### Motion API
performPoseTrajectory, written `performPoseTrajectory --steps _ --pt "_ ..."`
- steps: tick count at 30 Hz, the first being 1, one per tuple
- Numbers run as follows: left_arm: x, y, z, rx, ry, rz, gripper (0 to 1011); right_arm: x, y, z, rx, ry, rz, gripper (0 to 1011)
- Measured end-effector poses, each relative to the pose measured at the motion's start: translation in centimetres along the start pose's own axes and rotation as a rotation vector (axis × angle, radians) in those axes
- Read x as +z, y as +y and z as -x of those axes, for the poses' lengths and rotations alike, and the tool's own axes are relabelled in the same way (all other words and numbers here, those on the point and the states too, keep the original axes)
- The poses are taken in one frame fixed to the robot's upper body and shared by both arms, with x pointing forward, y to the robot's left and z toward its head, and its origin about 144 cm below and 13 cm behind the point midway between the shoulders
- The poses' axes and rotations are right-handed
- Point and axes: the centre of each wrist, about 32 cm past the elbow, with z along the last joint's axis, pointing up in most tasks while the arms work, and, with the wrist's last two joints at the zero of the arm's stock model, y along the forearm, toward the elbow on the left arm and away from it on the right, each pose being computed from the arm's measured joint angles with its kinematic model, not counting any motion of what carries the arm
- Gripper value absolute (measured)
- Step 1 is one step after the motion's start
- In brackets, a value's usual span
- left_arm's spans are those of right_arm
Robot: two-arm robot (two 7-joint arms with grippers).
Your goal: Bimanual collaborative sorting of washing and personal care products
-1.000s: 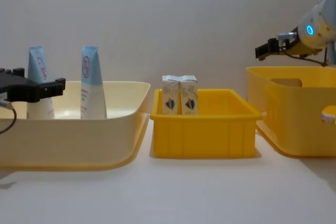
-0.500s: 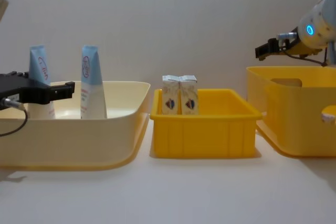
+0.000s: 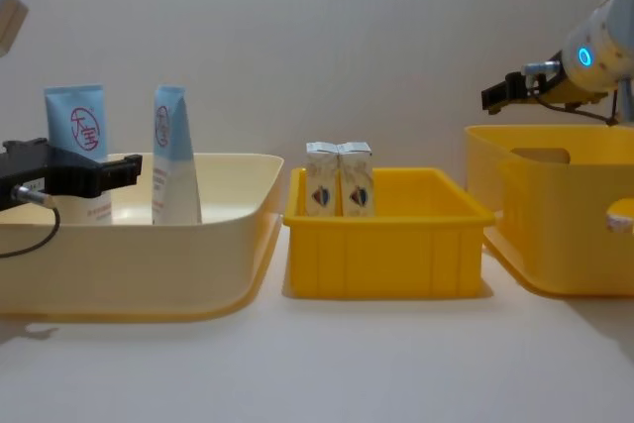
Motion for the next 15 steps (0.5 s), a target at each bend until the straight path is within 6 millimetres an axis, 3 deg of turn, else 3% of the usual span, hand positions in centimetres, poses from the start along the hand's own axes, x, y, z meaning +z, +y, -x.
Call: performPoseTrajectory --steps 3,5,14,15 --pt "-0.01 -0.10 -0.01 -0.001 0.000 -0.001 744 0.00 0.00 0.00 0.000 0.000 0.000 1001" --pt "-0.01 -0.13 -0.01 -0.001 -0.001 -0.001 730 0.00 0.00 0.00 0.000 0.000 0.000 1001" --pt "-0.01 -0.25 -0.04 -0.002 -0.001 -0.002 401 0.00 0.00 0.00 0.000 0.000 0.000 1001" --pt "-0.01 -0.25 -0.04 -0.002 -0.001 -0.002 401 0.00 0.00 0.00 0.000 0.000 0.000 1001"
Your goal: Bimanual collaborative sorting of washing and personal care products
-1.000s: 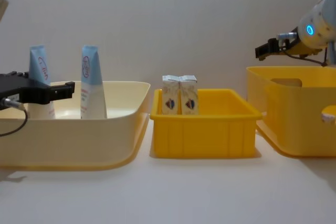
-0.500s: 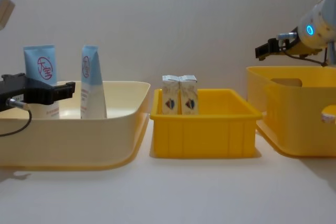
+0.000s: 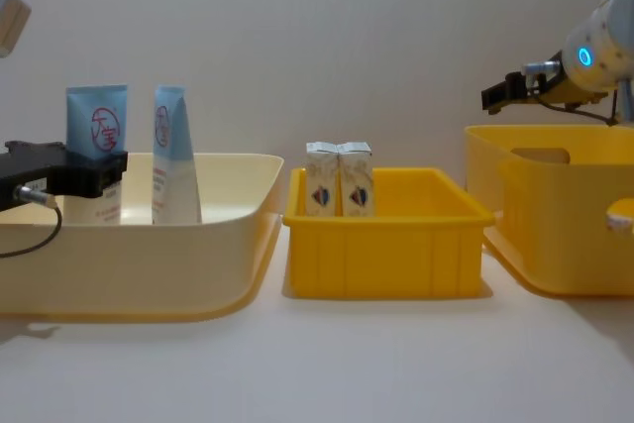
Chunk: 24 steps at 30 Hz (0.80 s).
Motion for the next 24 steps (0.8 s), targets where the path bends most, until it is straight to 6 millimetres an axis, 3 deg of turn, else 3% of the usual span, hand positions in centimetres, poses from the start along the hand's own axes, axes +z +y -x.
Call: performPoseTrajectory --steps 1,9,24 --pt "0.00 -0.01 0.00 0.000 0.000 0.000 344 0.00 0.00 0.00 0.000 0.000 0.000 1001" --pt "0.00 -0.05 0.00 -0.001 -0.001 -0.001 282 0.00 0.00 0.00 0.000 0.000 0.000 1001" --pt "-0.01 -0.09 0.01 -0.001 0.000 -0.001 268 0.00 0.00 0.00 0.000 0.000 0.000 1001"
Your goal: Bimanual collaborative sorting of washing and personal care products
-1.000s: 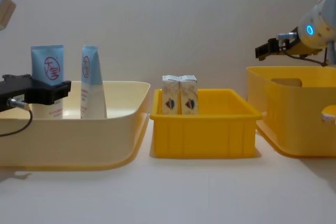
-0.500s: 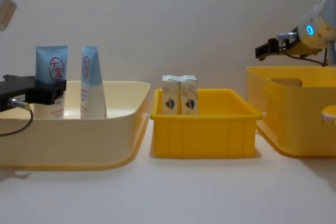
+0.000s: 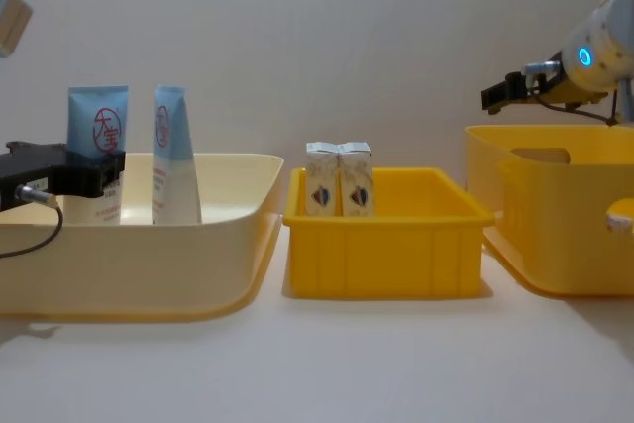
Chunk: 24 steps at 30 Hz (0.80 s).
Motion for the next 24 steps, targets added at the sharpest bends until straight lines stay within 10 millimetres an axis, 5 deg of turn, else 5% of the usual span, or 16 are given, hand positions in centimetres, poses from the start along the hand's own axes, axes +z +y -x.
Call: performPoseTrajectory --steps 24 --pt "-2.3 3.3 -1.0 0.074 0.026 0.021 269 0.0 0.0 0.0 0.000 0.000 0.000 1001"
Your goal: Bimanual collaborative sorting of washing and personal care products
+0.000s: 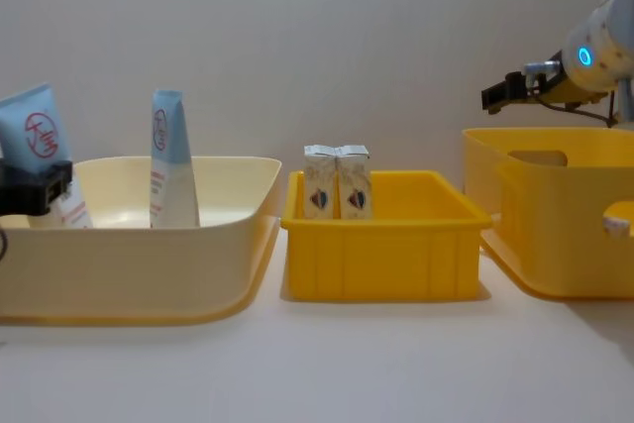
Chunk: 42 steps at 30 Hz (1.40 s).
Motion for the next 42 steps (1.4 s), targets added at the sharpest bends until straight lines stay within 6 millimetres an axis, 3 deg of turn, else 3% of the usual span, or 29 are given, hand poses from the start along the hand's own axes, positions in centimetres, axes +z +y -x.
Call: performPoseTrajectory --steps 11,21,42 --pt "-0.5 0.2 -2.1 0.002 -0.026 0.068 268 0.0 0.0 0.0 0.000 0.000 0.000 1001" --pt "1.4 -1.6 -4.1 -0.064 -0.063 0.204 268 0.0 0.0 0.0 0.000 0.000 0.000 1001" --pt "5.5 -4.6 -5.5 -0.232 -0.079 0.425 268 0.0 0.0 0.0 0.000 0.000 0.000 1001"
